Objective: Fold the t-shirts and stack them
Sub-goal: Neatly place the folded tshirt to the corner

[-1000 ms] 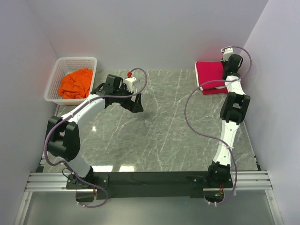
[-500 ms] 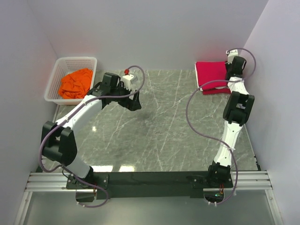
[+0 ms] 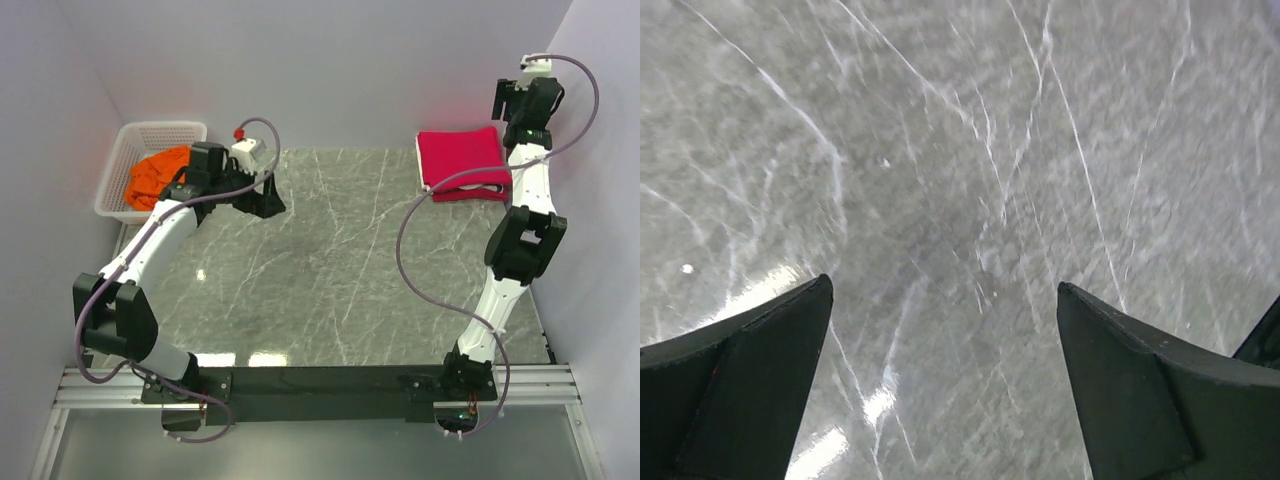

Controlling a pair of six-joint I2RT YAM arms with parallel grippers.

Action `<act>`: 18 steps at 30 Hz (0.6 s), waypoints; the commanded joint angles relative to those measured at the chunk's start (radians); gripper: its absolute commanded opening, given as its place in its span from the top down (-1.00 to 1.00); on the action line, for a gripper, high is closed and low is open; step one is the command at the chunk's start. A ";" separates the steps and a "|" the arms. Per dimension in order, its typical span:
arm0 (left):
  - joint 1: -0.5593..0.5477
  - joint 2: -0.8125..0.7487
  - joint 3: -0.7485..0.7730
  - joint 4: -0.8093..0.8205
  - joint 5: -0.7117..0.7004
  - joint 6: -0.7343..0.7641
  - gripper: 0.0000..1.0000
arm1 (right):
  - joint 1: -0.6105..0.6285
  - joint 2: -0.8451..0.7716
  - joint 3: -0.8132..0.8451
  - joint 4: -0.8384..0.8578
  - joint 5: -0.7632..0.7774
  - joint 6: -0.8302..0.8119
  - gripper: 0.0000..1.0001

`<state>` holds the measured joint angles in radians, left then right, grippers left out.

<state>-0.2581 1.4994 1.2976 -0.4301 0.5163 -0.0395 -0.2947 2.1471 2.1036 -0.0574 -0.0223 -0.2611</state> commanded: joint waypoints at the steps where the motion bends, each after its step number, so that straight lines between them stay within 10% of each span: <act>1: 0.042 0.025 0.083 0.036 0.073 -0.071 -0.99 | 0.012 0.002 0.062 -0.194 -0.138 0.057 -0.69; 11: 0.091 0.163 0.321 -0.182 -0.027 -0.011 -0.99 | 0.198 -0.347 -0.238 -0.485 -0.295 0.089 -0.82; 18: 0.095 0.154 0.191 -0.220 -0.033 0.130 -0.99 | 0.371 -0.535 -0.519 -0.651 -0.340 0.077 -0.83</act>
<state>-0.1604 1.6745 1.5394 -0.5949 0.4942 -0.0109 0.0456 1.6932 1.6558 -0.5964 -0.3180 -0.1799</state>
